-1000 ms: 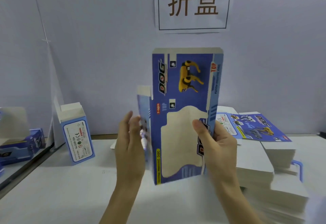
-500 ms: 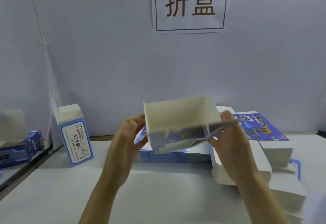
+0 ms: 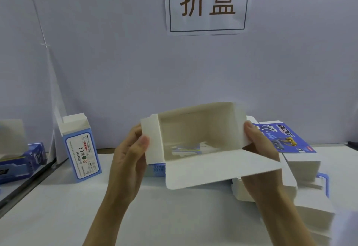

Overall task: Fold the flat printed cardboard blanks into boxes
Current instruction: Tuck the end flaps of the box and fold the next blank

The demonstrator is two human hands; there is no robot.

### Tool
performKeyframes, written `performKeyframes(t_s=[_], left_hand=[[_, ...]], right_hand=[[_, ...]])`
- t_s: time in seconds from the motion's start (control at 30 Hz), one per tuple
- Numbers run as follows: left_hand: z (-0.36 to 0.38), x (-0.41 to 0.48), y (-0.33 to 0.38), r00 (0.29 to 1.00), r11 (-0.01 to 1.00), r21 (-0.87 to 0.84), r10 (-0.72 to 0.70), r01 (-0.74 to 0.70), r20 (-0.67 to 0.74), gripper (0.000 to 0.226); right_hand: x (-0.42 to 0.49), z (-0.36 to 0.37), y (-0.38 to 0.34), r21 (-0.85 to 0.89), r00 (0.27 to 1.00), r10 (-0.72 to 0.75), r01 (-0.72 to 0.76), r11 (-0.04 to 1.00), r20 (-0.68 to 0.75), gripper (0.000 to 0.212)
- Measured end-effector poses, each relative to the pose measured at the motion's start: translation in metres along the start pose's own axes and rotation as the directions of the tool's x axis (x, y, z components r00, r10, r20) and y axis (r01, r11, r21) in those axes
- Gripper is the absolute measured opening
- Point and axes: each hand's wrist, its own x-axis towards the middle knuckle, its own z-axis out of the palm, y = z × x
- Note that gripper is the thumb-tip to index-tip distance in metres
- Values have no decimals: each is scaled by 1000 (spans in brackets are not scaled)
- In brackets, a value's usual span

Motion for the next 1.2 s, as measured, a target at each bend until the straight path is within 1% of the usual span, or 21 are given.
performKeyframes(t_s=[0.07,0.1,0.17,0.2,0.3,0.37,0.43,0.5,0.57,0.6,0.63,0.67,0.7,0.77,0.83,0.9,0.93,1.03,1.1,1.13,1.2], left_hand=[[0,0,0,1000,999,-38,23,-22,20,26],[0,0,0,999,998,-54,26,-25,22,23],[1,-1,-1,999,997,-74,24,-21,39,33],[2,-1,-2,999,997,-71,25,-22,44,38],[9,-1,-6,999,998,-40,49,-48,22,38],[16,0,-7,995,998,-31,59,-61,-80,31],[25,0,-8,973,999,40,24,-15,-230,27],[33,-2,-8,921,974,168,-79,153,-381,32],[36,-2,-8,858,923,67,-323,379,-398,49],[36,-1,-8,815,875,-48,-467,481,-344,63],[36,-1,-6,774,809,-182,-588,559,-237,76],[37,-1,-4,755,737,-314,-650,598,-87,81],[40,-2,-1,756,669,-433,-653,605,47,79],[39,-4,8,794,582,-584,-575,567,198,63],[35,-5,17,830,575,-620,-494,535,258,45],[28,-3,23,822,637,-542,-532,548,204,42],[23,-2,21,808,680,-469,-571,563,143,43],[20,1,14,826,790,-319,-563,524,-38,45],[22,3,11,852,827,-315,-515,466,-93,43],[21,3,10,858,836,-314,-502,450,-106,44],[18,3,8,858,840,-295,-503,455,-109,49]], right_hand=[[6,1,-2,-76,994,97,-100,992,-42,38],[7,2,-1,-64,989,134,-137,988,-56,39],[3,5,7,85,992,128,-125,988,-22,36],[-1,7,9,161,993,117,-115,980,-5,27],[-7,8,17,283,994,104,-89,955,-37,22],[-4,10,23,333,988,123,-86,939,-92,22],[-3,12,30,344,980,129,-70,936,-152,20],[-4,13,36,294,973,95,-30,955,-210,32],[-6,16,39,149,960,-22,66,987,-278,40],[-7,17,40,39,947,-112,130,991,-301,41],[-9,17,42,-76,927,-207,193,978,-313,42],[-10,15,44,-192,904,-304,255,948,-301,42],[-12,14,45,-297,882,-389,308,904,-265,42],[-12,11,41,-421,869,-470,372,827,-155,42],[-7,7,31,-391,902,-429,375,841,-57,31],[-3,0,16,-347,912,-408,398,849,49,12],[-2,-4,8,-357,888,-450,452,818,94,15],[-6,-11,-18,-496,766,-569,635,593,300,13],[-13,-6,-29,-564,722,-461,691,452,516,8],[-16,-2,-31,-585,726,-346,686,432,595,10],[-20,6,-25,-651,734,-117,654,385,669,20]])
